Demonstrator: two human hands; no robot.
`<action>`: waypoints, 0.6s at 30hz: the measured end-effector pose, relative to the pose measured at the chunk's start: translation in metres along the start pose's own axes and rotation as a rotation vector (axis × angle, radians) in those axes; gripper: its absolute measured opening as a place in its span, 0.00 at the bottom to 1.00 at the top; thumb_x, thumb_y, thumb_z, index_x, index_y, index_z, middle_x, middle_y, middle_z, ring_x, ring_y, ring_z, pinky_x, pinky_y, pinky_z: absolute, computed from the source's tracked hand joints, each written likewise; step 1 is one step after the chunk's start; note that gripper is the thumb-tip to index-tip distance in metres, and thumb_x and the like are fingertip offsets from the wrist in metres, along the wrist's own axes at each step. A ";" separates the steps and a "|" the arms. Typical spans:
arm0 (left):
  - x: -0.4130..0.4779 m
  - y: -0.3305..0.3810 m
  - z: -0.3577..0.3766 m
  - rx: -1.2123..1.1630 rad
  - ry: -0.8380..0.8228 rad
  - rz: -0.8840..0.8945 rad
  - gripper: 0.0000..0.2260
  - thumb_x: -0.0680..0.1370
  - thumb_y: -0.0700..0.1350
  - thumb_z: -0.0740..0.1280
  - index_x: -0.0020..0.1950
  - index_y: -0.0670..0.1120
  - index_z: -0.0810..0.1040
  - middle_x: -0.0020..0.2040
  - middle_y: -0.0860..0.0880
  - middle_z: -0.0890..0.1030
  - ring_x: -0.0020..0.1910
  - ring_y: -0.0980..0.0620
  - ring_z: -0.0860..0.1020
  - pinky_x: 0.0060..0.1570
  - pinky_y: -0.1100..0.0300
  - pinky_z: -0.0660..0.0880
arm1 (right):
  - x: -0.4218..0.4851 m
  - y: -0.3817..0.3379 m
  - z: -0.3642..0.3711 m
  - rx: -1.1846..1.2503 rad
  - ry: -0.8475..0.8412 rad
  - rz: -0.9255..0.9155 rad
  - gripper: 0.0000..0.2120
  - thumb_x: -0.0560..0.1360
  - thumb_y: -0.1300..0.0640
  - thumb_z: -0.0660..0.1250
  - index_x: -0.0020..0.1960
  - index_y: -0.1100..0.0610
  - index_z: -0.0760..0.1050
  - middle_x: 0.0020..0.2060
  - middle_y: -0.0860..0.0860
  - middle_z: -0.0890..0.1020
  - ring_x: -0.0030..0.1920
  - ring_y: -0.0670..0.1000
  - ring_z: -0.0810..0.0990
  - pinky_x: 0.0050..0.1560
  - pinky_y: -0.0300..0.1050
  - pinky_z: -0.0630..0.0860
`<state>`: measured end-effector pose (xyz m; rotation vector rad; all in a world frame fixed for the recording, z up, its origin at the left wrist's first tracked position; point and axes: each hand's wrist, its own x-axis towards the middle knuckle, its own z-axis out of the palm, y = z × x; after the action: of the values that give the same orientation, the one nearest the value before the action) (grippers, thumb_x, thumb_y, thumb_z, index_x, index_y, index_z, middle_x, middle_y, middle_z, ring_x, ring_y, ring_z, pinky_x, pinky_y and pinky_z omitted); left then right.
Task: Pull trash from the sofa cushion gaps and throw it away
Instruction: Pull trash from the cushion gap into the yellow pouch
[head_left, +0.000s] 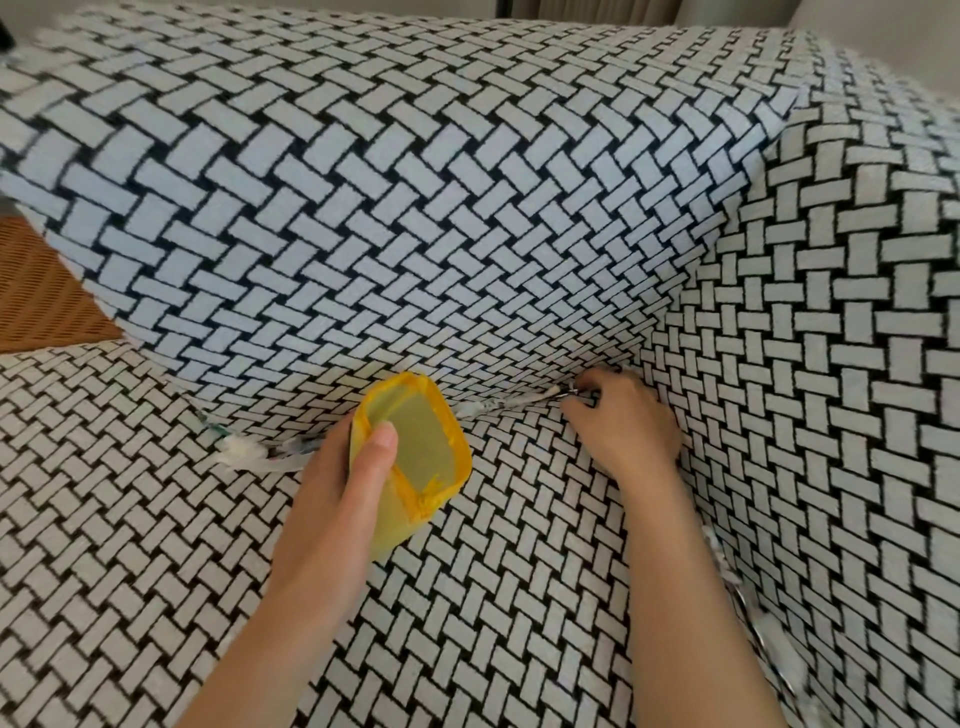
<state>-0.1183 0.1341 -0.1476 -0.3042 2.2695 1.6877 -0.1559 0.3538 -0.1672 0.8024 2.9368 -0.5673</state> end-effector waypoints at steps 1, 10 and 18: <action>0.000 0.000 0.000 -0.002 0.000 -0.001 0.13 0.61 0.75 0.50 0.42 0.78 0.64 0.54 0.64 0.68 0.57 0.58 0.67 0.59 0.53 0.62 | 0.001 0.001 0.001 -0.002 -0.001 -0.003 0.16 0.75 0.44 0.59 0.60 0.46 0.72 0.56 0.51 0.74 0.48 0.55 0.76 0.41 0.44 0.72; -0.004 0.005 0.001 -0.039 -0.013 0.022 0.05 0.64 0.72 0.52 0.39 0.81 0.65 0.48 0.71 0.67 0.51 0.63 0.68 0.54 0.57 0.61 | 0.006 -0.002 0.007 0.076 0.044 0.077 0.19 0.71 0.41 0.65 0.61 0.45 0.74 0.53 0.49 0.80 0.51 0.53 0.77 0.41 0.42 0.68; -0.003 -0.001 0.000 -0.035 -0.023 0.068 0.13 0.60 0.75 0.51 0.42 0.81 0.65 0.53 0.68 0.70 0.56 0.60 0.69 0.56 0.56 0.63 | 0.010 -0.004 0.009 -0.060 0.088 0.010 0.14 0.78 0.47 0.59 0.58 0.53 0.76 0.53 0.54 0.78 0.52 0.58 0.77 0.43 0.44 0.67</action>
<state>-0.1157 0.1335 -0.1471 -0.2163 2.2603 1.7572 -0.1668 0.3518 -0.1754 0.8569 3.0105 -0.4521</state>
